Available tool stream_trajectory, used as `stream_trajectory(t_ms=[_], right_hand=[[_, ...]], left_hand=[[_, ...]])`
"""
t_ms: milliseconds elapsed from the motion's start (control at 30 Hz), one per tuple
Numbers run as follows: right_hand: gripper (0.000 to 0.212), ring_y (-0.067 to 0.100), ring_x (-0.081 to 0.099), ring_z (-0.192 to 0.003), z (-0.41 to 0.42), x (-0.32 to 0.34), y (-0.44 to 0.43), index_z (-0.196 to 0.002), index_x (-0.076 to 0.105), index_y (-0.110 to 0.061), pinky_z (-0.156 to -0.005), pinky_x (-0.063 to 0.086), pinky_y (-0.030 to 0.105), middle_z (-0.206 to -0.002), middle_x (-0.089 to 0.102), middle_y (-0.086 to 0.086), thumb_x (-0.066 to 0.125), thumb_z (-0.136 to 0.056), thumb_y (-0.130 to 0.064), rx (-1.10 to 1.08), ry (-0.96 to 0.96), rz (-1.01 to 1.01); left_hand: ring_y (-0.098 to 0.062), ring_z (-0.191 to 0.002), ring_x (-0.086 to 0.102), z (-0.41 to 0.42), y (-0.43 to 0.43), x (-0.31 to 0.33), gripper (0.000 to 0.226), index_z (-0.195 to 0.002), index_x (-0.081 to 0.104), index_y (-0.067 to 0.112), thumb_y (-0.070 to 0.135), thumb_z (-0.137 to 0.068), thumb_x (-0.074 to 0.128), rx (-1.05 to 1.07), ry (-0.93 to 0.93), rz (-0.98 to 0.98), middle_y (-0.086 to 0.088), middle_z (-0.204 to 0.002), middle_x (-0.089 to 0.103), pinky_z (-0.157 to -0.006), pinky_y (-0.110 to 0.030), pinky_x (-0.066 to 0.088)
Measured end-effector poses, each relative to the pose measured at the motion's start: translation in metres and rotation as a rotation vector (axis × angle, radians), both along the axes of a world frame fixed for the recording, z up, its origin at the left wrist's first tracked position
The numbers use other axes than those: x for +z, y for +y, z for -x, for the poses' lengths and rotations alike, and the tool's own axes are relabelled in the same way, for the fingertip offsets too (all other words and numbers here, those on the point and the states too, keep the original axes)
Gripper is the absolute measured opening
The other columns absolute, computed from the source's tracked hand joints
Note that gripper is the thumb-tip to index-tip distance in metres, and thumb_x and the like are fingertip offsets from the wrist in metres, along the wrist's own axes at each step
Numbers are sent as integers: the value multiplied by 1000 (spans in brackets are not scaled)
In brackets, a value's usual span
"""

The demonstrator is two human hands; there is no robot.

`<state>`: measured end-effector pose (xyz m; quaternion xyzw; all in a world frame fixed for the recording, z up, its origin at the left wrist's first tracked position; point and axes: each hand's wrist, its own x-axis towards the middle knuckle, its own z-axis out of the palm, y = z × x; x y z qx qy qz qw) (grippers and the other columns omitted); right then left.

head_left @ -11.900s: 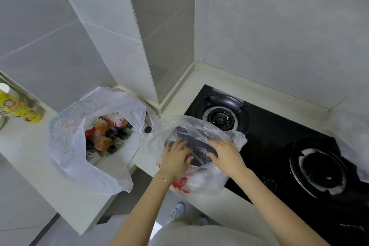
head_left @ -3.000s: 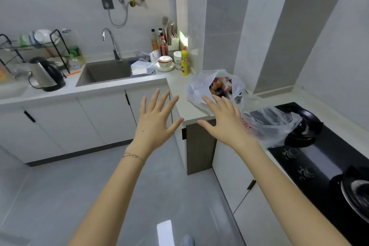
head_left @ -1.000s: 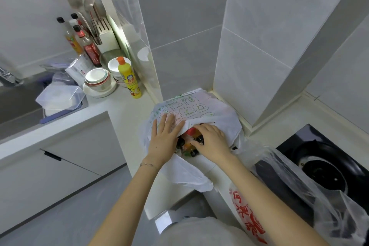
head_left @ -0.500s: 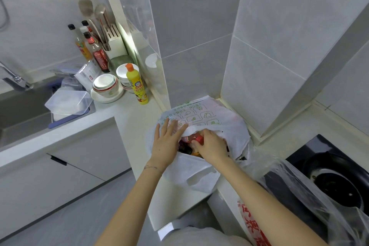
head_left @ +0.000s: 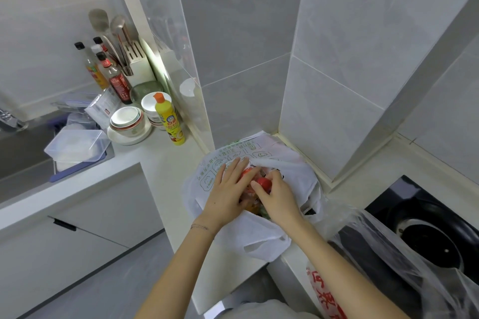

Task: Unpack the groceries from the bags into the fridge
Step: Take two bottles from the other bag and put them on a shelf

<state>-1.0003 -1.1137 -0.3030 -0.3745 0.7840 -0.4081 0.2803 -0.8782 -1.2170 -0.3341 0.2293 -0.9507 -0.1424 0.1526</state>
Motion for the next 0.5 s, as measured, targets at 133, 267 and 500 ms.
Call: stream_trajectory(t_ms=[133, 267, 500], right_hand=[[30, 4, 60, -82, 1, 8, 5, -103, 45, -20, -70, 52, 22, -87, 58, -14, 64, -89, -40, -34, 36, 34], [30, 8, 64, -86, 3, 14, 12, -99, 48, -25, -75, 55, 25, -92, 65, -10, 71, -83, -38, -31, 63, 93], [23, -5, 57, -103, 14, 29, 28, -119, 54, -29, -87, 49, 21, -114, 58, -20, 54, -96, -30, -40, -145, 299]], left_hand=[[-26, -147, 22, 6, 0, -4, 70, -145, 36, 29, 24, -84, 70, 69, 41, -32, -2, -156, 32, -119, -53, 17], [-29, -142, 33, 11, 4, 4, 63, -138, 47, 21, 46, -83, 63, 128, 142, -81, -4, -149, 43, -115, -55, 26], [-4, -124, 49, -4, 22, 51, 73, -126, 54, 25, 37, -63, 89, 255, 467, -426, 15, -130, 56, -106, -31, 40]])
